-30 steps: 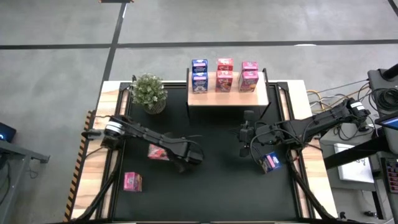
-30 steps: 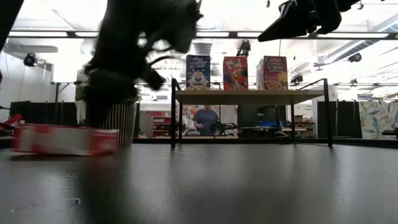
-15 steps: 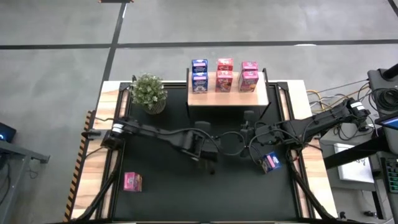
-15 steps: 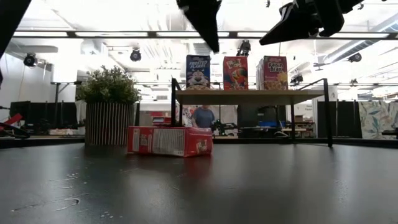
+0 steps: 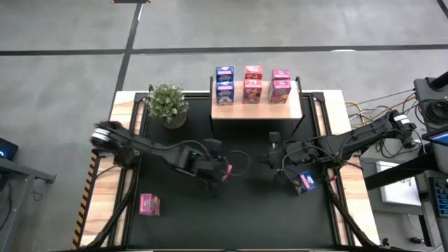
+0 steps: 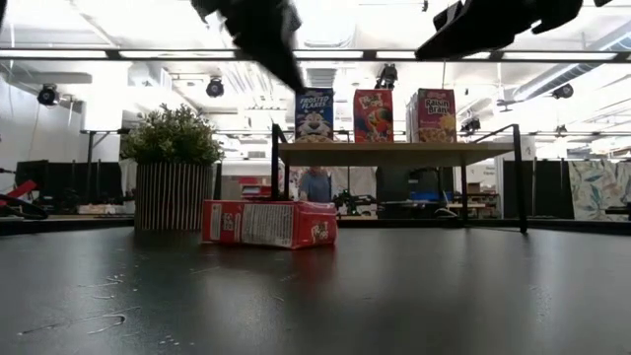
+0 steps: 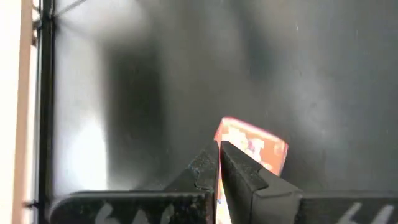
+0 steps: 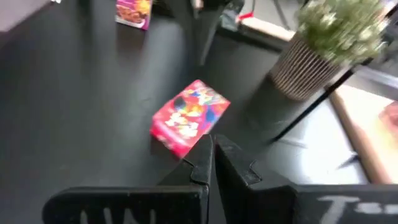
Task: Stack cereal on shelf
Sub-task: Put the red cereal box on the shelf and align it with the other red cereal box on the shelf
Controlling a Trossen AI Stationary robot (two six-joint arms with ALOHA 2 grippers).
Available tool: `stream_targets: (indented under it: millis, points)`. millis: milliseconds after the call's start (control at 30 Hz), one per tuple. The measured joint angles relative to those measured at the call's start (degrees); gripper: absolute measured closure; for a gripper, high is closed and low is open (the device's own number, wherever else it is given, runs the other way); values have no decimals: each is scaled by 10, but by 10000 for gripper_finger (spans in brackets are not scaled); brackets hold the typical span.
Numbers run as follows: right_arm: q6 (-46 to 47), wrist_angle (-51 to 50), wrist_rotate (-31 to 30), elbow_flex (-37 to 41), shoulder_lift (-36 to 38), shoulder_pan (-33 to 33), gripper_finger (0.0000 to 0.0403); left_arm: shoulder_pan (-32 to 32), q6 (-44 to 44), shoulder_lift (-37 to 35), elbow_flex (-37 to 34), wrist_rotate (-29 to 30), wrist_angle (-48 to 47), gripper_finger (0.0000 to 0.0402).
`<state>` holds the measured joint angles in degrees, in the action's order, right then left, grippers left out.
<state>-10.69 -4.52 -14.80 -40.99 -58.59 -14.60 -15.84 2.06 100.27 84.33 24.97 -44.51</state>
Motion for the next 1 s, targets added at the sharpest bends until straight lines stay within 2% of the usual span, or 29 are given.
stream_targets:
  millis: [167, 333, 533, 633, 1000]
  points:
    - [73, 9, 19, 1, -40, 0, 394, 1, -38, -102, -161, 13, 91, 402]
    - [132, 57, 18, 1, -110, 0, 394, 1, -58, -164, -270, 15, 155, 402]
    - [187, 146, 18, 1, -196, 0, 394, -2, -91, -188, -335, 14, 165, 402]
    - [212, 174, 18, 1, -228, 0, 394, -3, -96, -186, -369, 10, 210, 402]
    - [327, 201, 18, 2, -285, 10, 394, -6, -116, -171, -438, -17, 318, 402]
